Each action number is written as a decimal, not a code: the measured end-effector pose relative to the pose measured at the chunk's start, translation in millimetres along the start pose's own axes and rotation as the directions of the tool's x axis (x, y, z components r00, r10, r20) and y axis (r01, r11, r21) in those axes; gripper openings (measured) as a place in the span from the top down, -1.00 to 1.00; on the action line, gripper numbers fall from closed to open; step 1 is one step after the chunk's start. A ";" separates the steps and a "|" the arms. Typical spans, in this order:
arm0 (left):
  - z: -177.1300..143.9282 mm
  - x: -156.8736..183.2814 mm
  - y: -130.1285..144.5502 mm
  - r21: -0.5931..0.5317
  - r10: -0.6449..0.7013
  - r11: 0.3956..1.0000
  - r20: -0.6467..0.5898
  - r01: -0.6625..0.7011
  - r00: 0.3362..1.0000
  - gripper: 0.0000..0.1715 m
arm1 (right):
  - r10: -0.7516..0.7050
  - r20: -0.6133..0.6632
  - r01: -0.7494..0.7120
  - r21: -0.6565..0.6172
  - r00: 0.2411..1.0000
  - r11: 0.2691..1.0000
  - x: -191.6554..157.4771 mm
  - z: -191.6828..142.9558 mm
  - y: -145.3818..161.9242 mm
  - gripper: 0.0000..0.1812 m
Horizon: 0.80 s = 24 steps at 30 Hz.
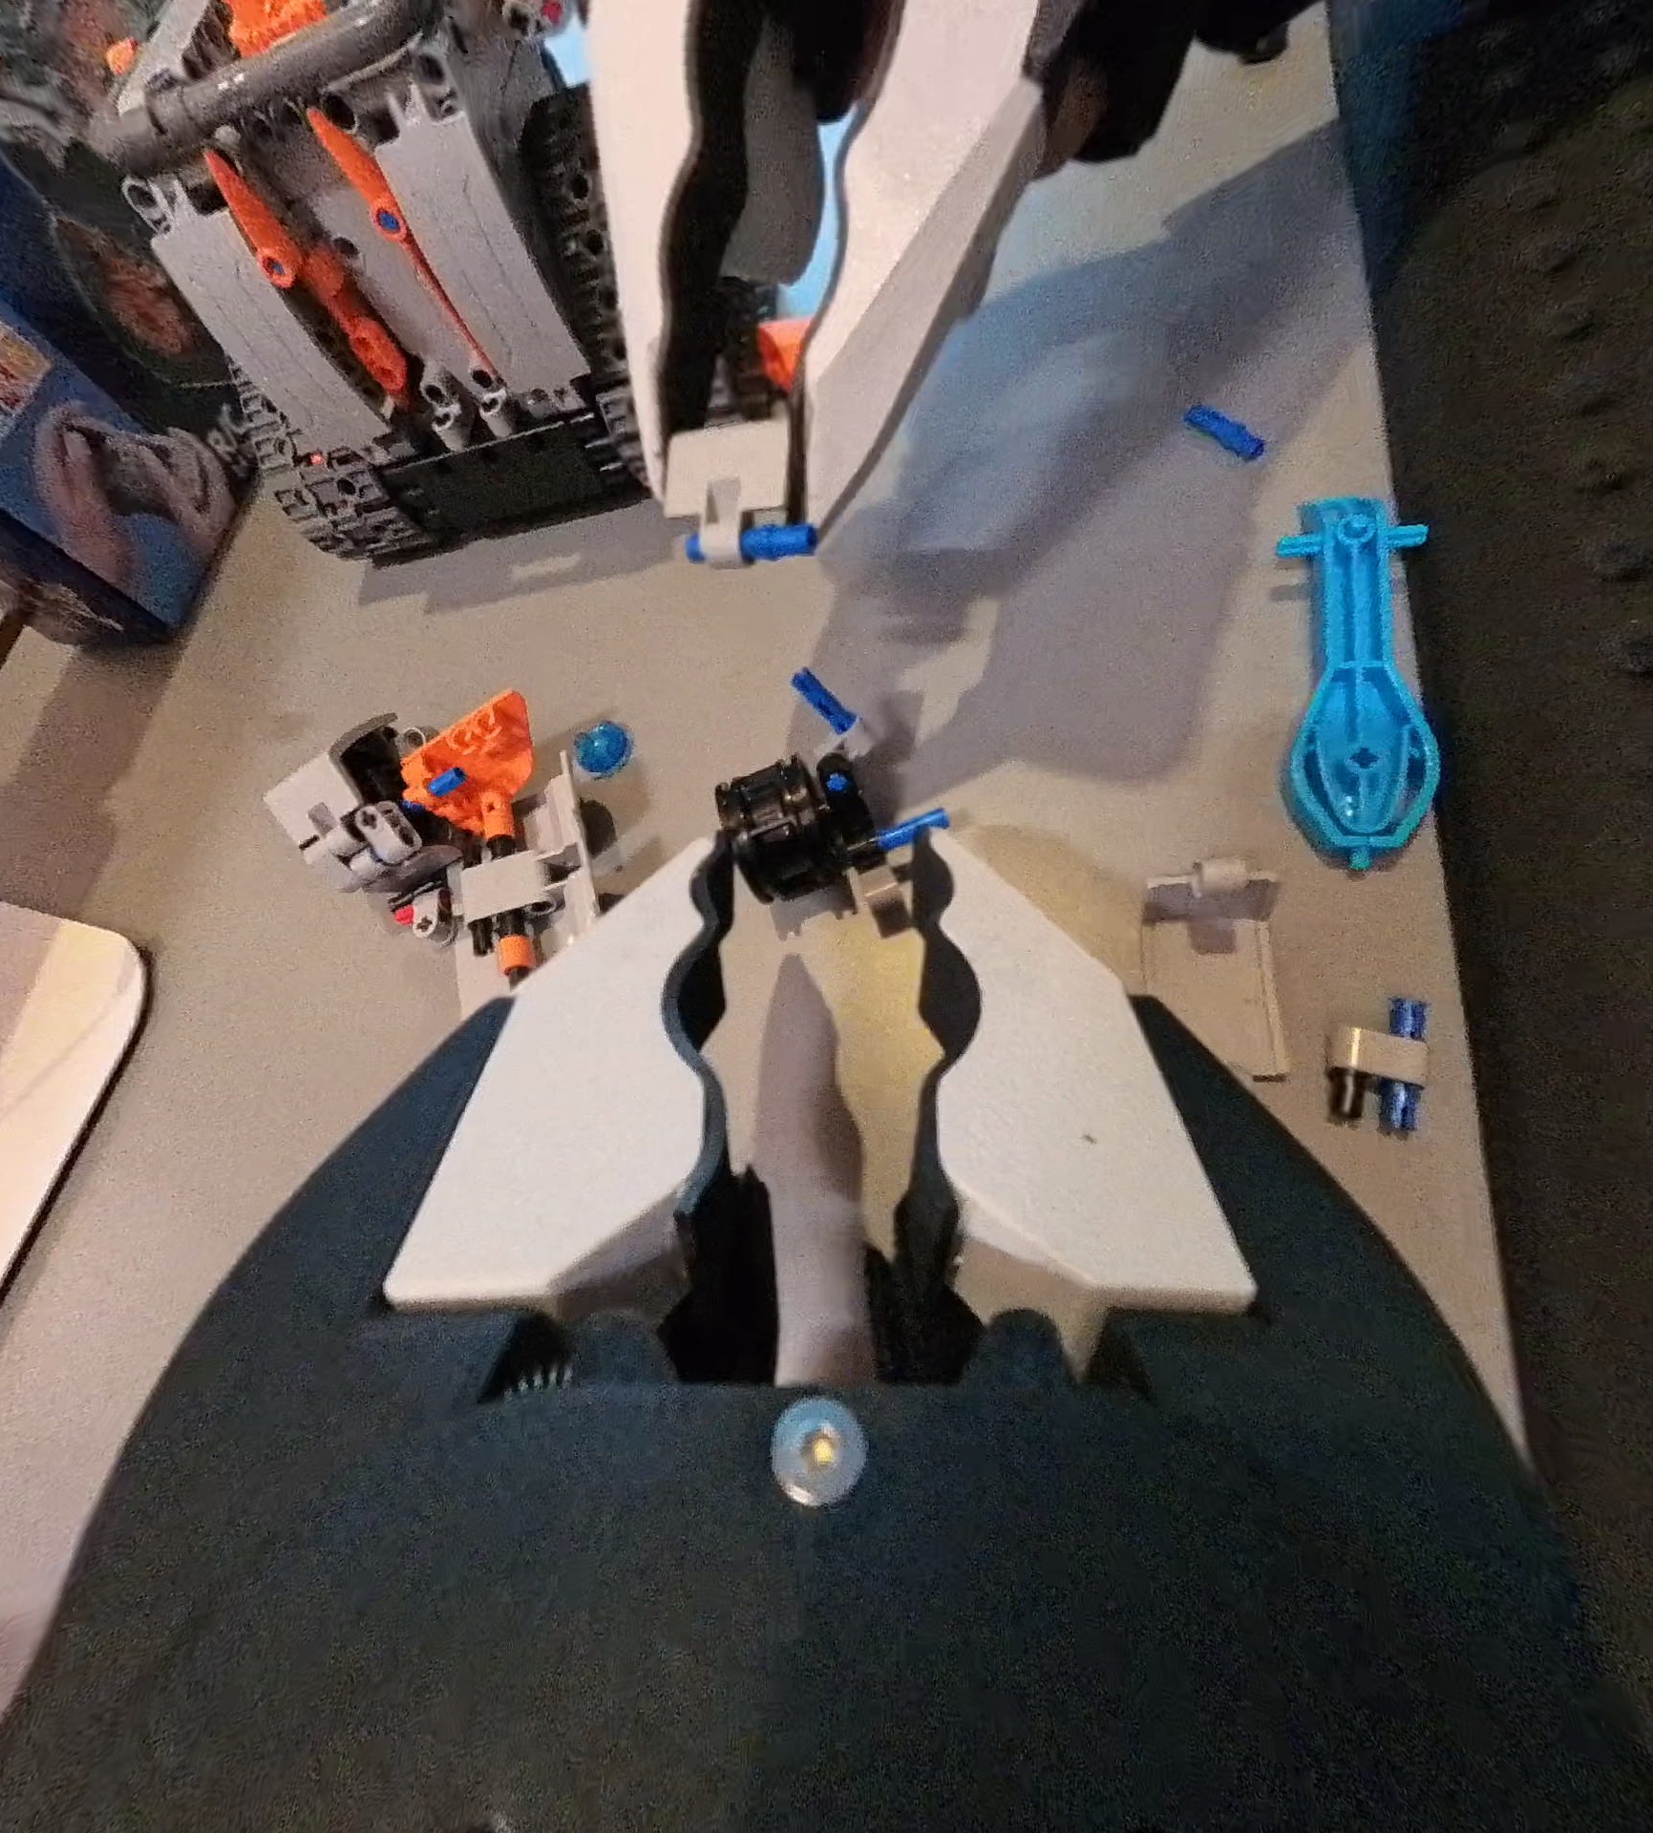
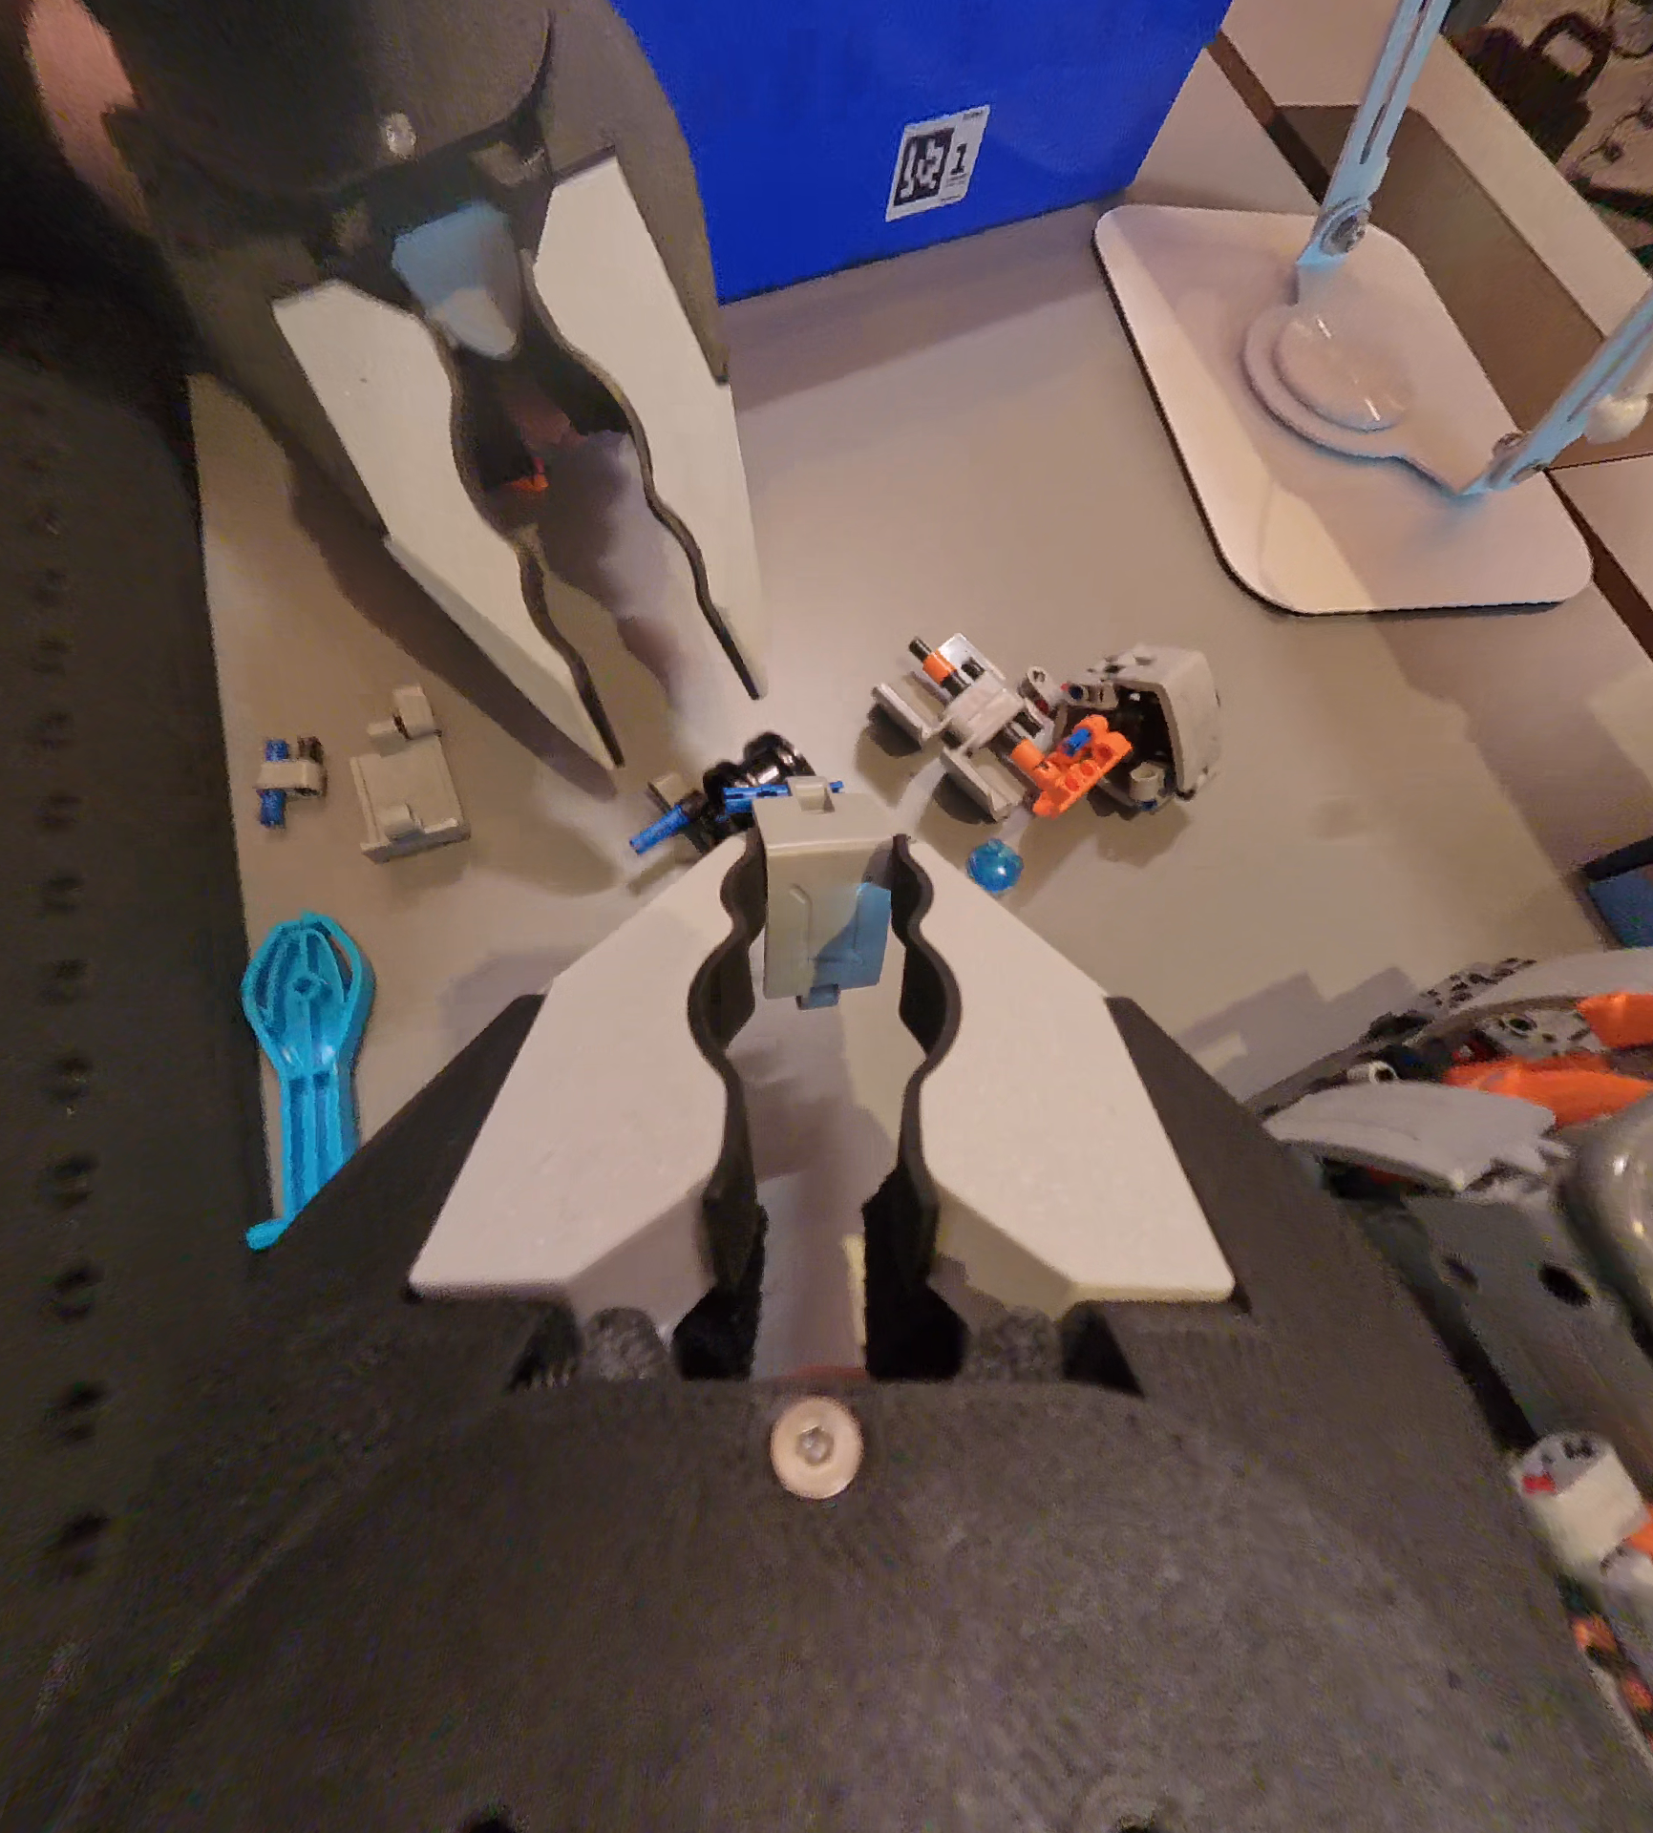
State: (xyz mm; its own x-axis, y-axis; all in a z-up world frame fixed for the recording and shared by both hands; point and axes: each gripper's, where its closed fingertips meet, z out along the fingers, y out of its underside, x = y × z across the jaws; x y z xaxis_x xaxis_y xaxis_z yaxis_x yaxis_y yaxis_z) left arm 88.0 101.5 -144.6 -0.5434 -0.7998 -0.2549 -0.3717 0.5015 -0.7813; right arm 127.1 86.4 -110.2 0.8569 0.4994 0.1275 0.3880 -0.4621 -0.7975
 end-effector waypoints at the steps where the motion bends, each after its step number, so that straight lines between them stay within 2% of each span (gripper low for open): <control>1: 0.9 -0.3 1.0 -0.018 0.011 1.000 0.014 -0.010 1.000 0.61 | 0.025 0.022 -0.025 0.006 0.999 1.000 -1.1 1.3 -5.0 0.75; 3: 2.7 -0.4 -2.4 -0.021 0.037 0.999 0.037 -0.036 0.999 0.58 | 0.055 0.056 -0.055 0.001 0.997 0.998 -2.2 5.2 -10.7 0.75; 7: 11.2 -9.9 -3.0 -0.078 0.036 0.997 0.107 -0.027 0.994 0.44 | 0.024 0.008 -0.023 -0.075 1.000 0.997 5.3 12.6 -0.3 0.75; 10: 22.2 -7.5 5.1 -0.132 -0.041 0.990 0.061 0.048 0.997 0.38 | 0.035 0.003 -0.034 -0.122 0.999 0.992 4.0 13.3 12.9 0.75; 12: 28.5 -4.4 8.7 -0.147 -0.103 0.984 0.019 0.105 0.994 0.41 | 0.049 0.029 -0.043 -0.175 0.998 0.984 -2.2 14.3 25.7 0.75; 15: 34.0 1.7 8.8 -0.133 -0.162 0.979 -0.041 0.156 0.986 0.62 | -0.003 0.018 0.008 -0.291 1.000 0.957 -6.2 12.8 49.3 0.75; 21: 32.8 6.0 7.6 -0.125 -0.183 0.977 -0.087 0.172 0.979 0.62 | -0.034 0.115 0.070 -0.325 0.993 0.943 -22.4 4.1 59.6 0.74; 24: 30.1 8.3 8.8 -0.140 -0.219 0.969 -0.112 0.203 0.969 0.62 | -0.056 0.142 0.101 -0.333 0.988 0.938 -26.9 -2.4 62.0 0.61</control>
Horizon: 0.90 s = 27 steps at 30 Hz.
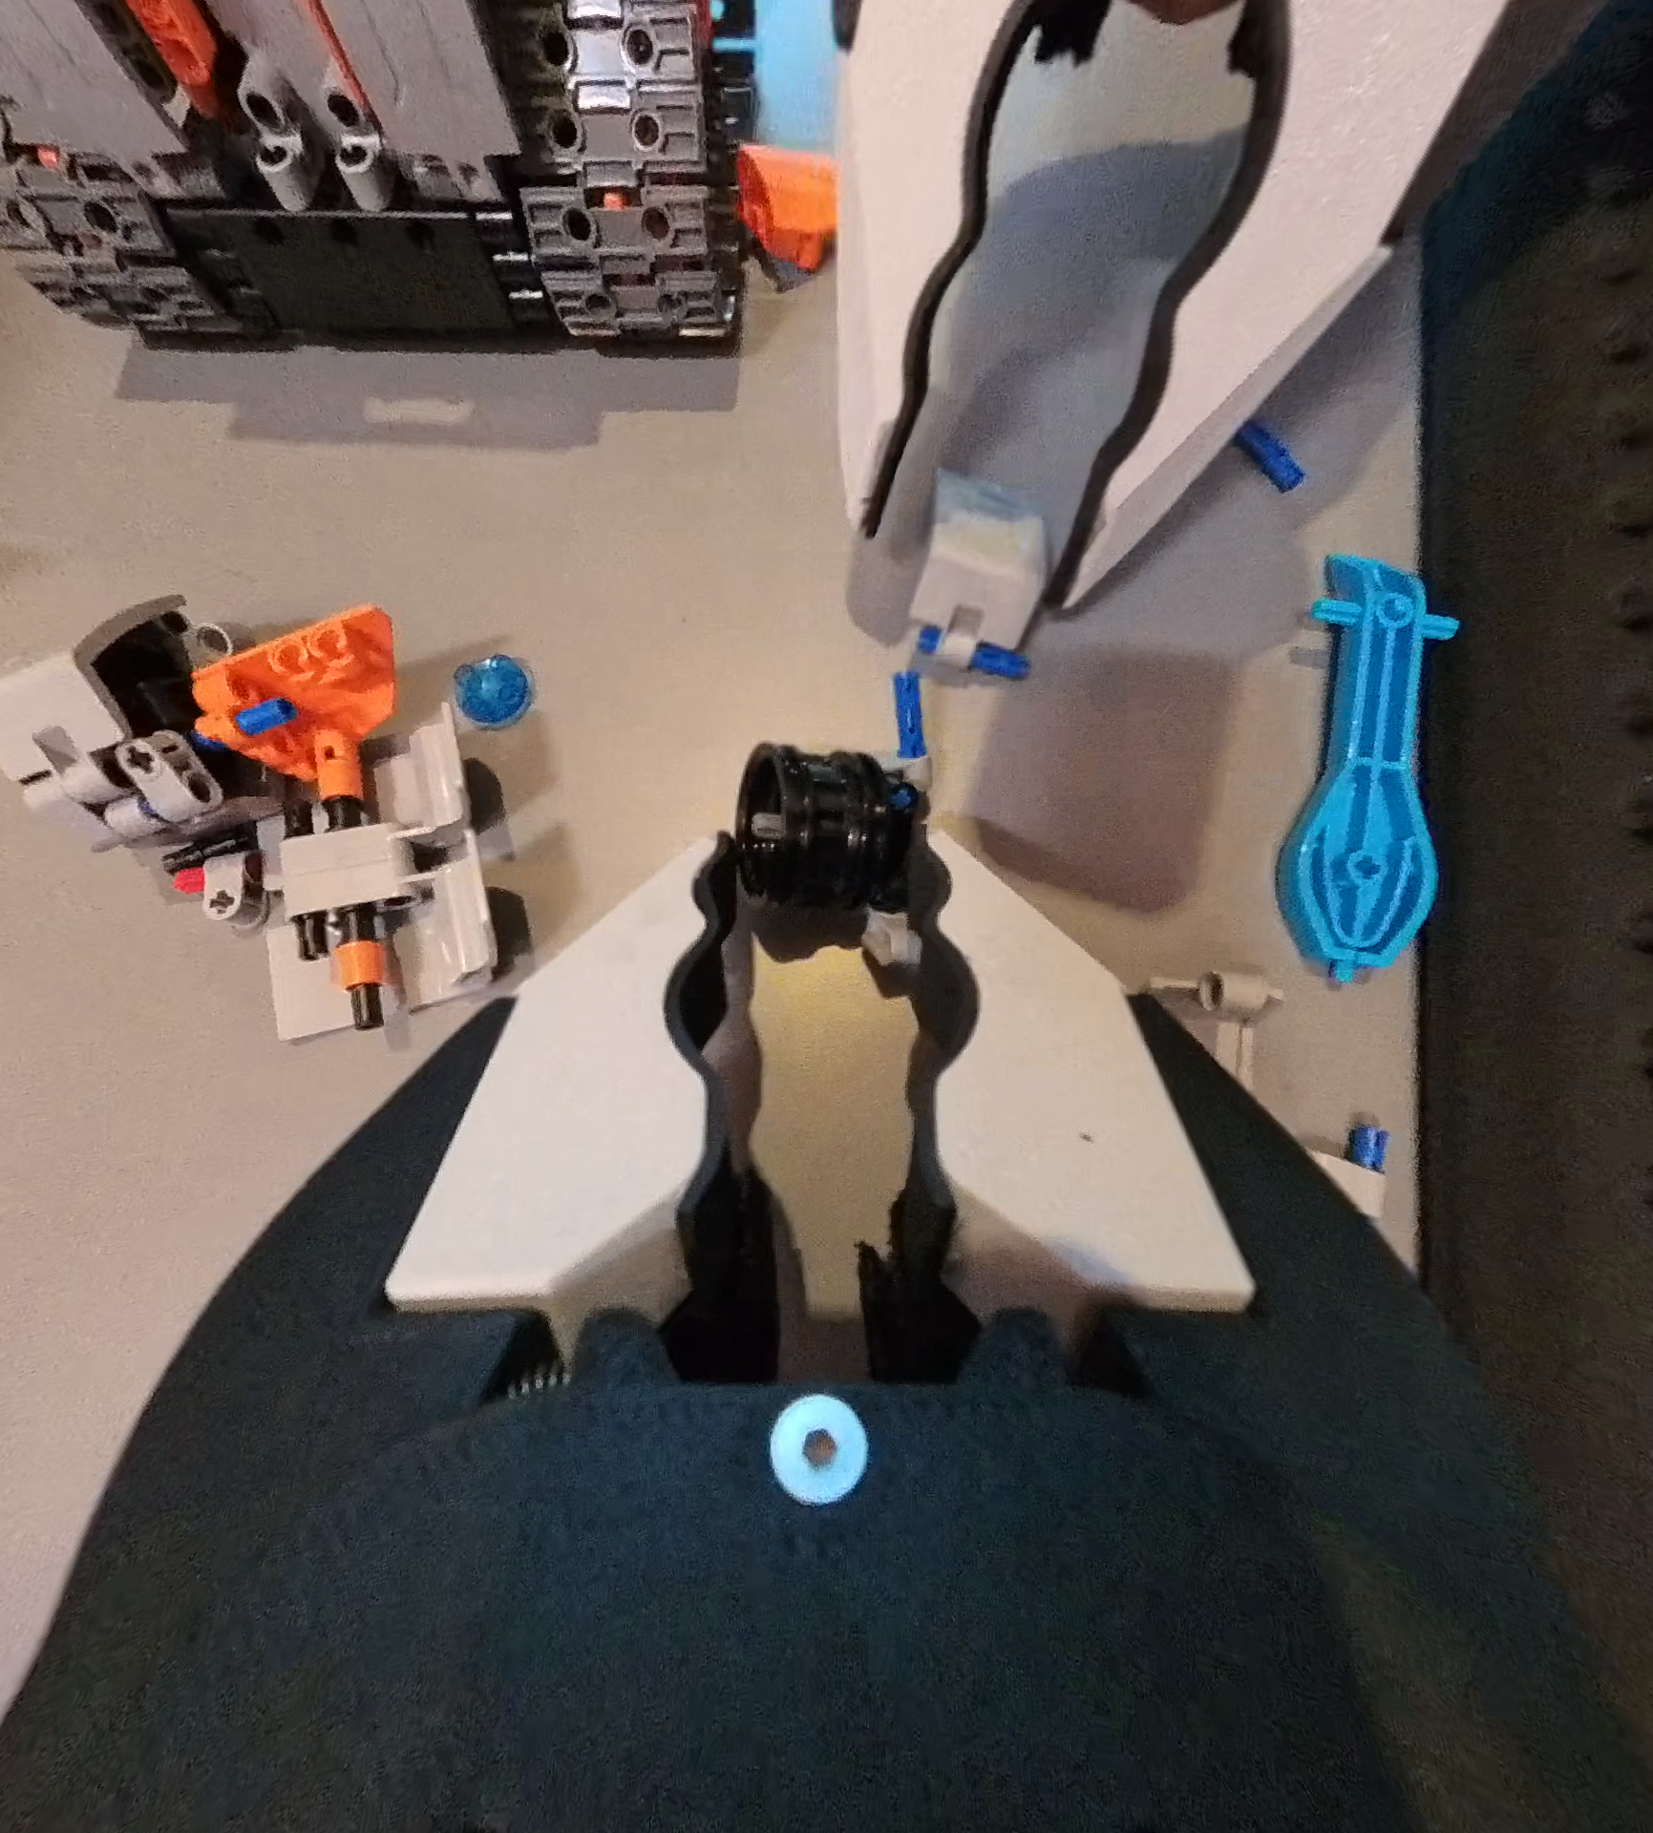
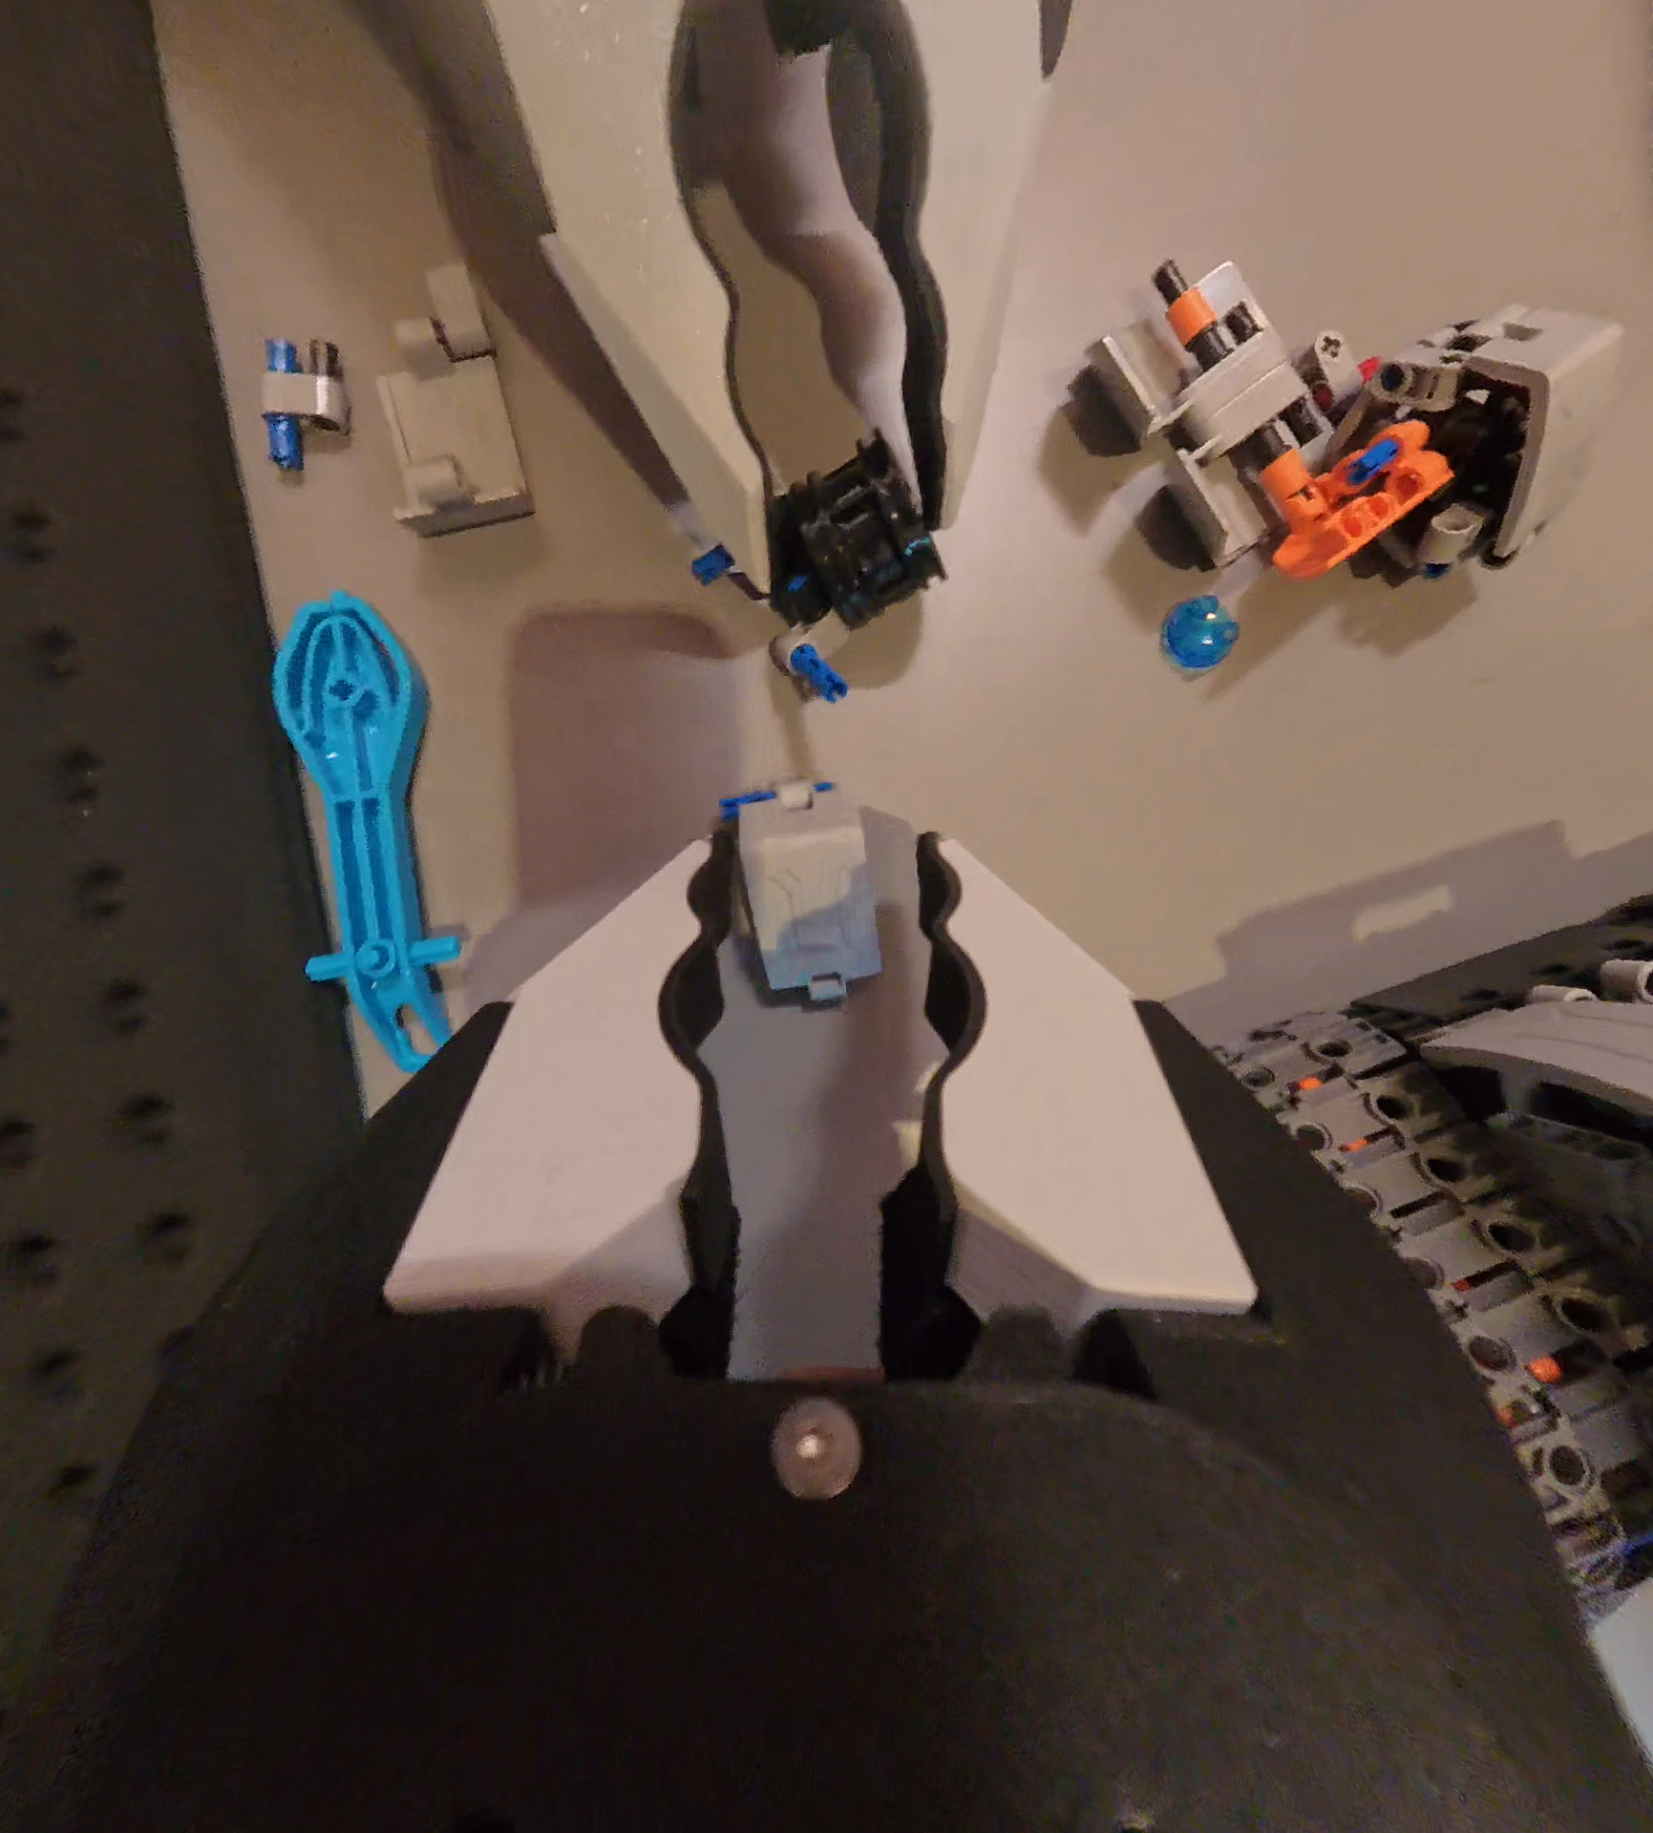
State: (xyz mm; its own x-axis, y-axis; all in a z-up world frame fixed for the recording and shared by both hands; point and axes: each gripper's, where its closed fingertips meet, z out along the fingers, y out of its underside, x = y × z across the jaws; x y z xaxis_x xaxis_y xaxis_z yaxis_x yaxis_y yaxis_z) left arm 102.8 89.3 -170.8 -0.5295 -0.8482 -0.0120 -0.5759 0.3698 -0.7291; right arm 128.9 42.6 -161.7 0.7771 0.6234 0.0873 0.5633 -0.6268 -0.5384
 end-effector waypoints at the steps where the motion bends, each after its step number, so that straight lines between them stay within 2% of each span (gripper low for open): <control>1: -1.0 0.7 1.0 -0.007 -0.017 1.000 -0.012 0.017 1.000 0.62 | -0.016 -0.003 0.016 0.007 1.000 1.000 -1.1 -1.1 -1.5 0.60; 6: -4.5 2.0 4.1 -0.025 -0.111 0.994 -0.057 0.109 0.992 0.63 | -0.178 -0.112 0.190 0.107 0.978 0.976 -6.3 -0.9 -34.2 0.63; 9: -5.7 -1.7 2.9 -0.010 -0.191 0.982 -0.074 0.191 0.979 0.63 | -0.267 -0.233 0.280 0.023 0.935 0.960 1.4 10.6 -37.2 0.65; 12: -6.3 -5.2 3.6 0.001 -0.278 0.960 -0.100 0.279 0.955 0.63 | -0.278 -0.300 0.286 -0.018 0.912 0.958 6.3 20.1 -39.0 0.64; 16: -8.4 -6.9 -1.5 0.031 -0.319 0.945 -0.127 0.326 0.939 0.63 | -0.227 -0.320 0.237 -0.010 0.920 0.972 13.3 29.1 -39.2 0.66; 18: -8.6 -6.2 -2.4 0.034 -0.315 0.946 -0.131 0.321 0.940 0.63 | -0.214 -0.308 0.228 0.008 0.927 0.974 15.6 29.6 -39.5 0.77; 22: -8.3 0.2 -2.3 0.018 -0.256 0.965 -0.152 0.261 0.955 0.64 | -0.232 -0.219 0.249 0.054 0.948 0.967 8.1 28.1 -39.4 0.79; 27: -8.5 14.5 -5.3 -0.007 -0.039 0.999 -0.134 0.038 0.990 0.68 | -0.273 -0.077 0.277 0.061 0.959 0.959 -6.7 25.4 -34.7 0.80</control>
State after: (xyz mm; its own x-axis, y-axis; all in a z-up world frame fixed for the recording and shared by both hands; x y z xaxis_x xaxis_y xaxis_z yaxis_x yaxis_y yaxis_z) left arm 92.9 78.3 -161.3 -0.5855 -0.8034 0.1085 -0.6002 0.3396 -0.7242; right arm 96.9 72.0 -164.8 0.6134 0.7326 0.2951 0.7384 -0.3994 -0.5433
